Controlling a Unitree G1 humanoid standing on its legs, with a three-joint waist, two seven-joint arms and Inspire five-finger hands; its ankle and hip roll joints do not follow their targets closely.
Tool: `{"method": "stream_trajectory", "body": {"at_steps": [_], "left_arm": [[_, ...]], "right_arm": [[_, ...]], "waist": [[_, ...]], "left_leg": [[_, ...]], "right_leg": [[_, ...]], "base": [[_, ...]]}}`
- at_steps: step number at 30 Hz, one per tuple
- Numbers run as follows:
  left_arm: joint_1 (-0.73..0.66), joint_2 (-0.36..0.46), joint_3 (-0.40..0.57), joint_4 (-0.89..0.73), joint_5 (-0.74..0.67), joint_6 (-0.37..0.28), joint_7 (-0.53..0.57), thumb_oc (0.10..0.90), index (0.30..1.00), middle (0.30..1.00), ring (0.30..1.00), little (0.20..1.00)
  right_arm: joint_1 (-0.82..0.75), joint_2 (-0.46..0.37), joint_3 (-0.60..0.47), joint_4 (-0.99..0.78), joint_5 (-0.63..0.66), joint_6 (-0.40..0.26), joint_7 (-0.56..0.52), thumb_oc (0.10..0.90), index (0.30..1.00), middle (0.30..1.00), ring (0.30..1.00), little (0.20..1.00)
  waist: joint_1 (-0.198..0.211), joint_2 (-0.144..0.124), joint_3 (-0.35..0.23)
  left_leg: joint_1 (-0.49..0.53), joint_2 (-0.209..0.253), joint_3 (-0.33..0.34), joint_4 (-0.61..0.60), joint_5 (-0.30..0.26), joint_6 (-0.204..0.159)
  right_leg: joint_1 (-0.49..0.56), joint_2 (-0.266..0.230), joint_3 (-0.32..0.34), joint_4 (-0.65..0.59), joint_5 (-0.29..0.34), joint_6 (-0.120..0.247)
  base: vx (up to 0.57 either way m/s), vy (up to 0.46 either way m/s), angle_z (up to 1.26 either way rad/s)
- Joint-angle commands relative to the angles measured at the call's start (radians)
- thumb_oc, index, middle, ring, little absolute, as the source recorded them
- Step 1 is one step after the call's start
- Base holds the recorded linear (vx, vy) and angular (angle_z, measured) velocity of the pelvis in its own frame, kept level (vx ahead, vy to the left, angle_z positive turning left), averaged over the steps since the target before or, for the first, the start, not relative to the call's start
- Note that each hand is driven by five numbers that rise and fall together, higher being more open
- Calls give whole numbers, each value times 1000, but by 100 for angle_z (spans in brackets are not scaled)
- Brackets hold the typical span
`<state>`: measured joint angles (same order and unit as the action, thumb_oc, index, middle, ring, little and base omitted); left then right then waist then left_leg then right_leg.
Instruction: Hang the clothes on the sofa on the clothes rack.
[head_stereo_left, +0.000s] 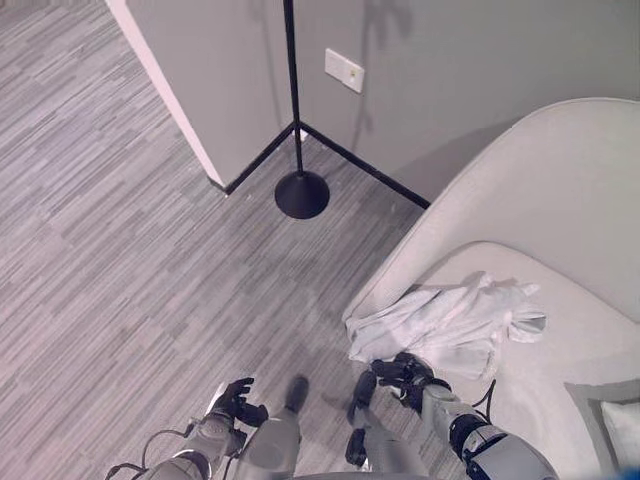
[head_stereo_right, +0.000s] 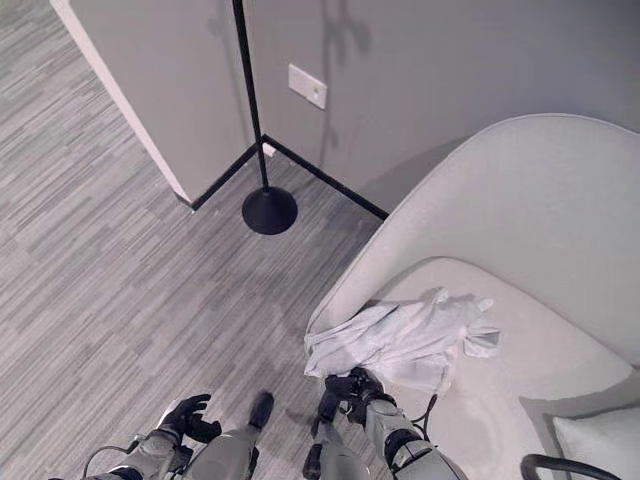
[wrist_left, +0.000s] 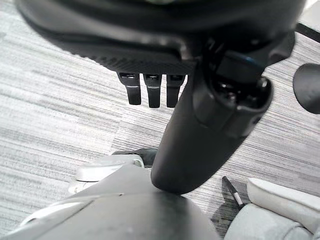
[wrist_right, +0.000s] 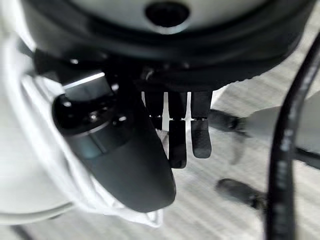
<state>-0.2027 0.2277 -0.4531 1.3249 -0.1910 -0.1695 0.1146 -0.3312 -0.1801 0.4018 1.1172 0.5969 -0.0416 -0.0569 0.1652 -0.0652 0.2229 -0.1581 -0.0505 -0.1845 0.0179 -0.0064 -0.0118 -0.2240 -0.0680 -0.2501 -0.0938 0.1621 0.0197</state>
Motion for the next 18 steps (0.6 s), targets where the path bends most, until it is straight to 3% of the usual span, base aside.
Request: {"method": "stream_trajectory", "body": {"at_steps": [1, 3, 4, 9, 18], "left_arm": [[10, -41, 12, 17, 36, -19, -17, 800, 900, 900, 900, 900], [21, -38, 17, 0, 42, -19, -20, 800, 900, 900, 900, 900], [40, -35, 28, -18, 50, -21, -24, 800, 900, 900, 900, 900], [67, -31, 60, -33, 62, -23, -44, 800, 900, 900, 900, 900], [119, -46, 160, -115, -127, -40, -46, 800, 900, 900, 900, 900]], "right_arm": [[9, -47, -1, -275, 25, -78, 4, 400, 300, 300, 300, 300], [20, -78, -3, -364, 34, -95, 11, 400, 300, 300, 300, 300], [37, -144, -13, -511, 43, -120, 36, 400, 300, 300, 300, 300], [60, -255, -50, -759, 35, -160, 70, 400, 300, 300, 300, 300], [25, -337, -144, -1114, 43, -234, 30, 400, 300, 300, 300, 300]], "waist": [[4, 9, -25], [1, 9, -28], [-9, 8, -35], [-26, 8, -74], [-28, 15, -135]], "left_leg": [[-52, 9, -22, -105, 98, -5], [-42, 11, -17, -105, 95, -4], [-23, 17, -5, -105, 90, -4], [16, 24, 6, -105, 76, -6], [73, 29, 12, -105, 58, -5]], "right_leg": [[107, -17, 52, 7, -103, 84], [114, -16, 59, 7, -105, 84], [130, -16, 68, 7, -109, 84], [162, -19, 73, 7, -123, 82], [214, -18, 82, 7, -140, 79]], "base": [[3, -13, -16], [0, -15, -27], [11, -15, -24], [31, -23, -15], [25, -16, -7]]}}
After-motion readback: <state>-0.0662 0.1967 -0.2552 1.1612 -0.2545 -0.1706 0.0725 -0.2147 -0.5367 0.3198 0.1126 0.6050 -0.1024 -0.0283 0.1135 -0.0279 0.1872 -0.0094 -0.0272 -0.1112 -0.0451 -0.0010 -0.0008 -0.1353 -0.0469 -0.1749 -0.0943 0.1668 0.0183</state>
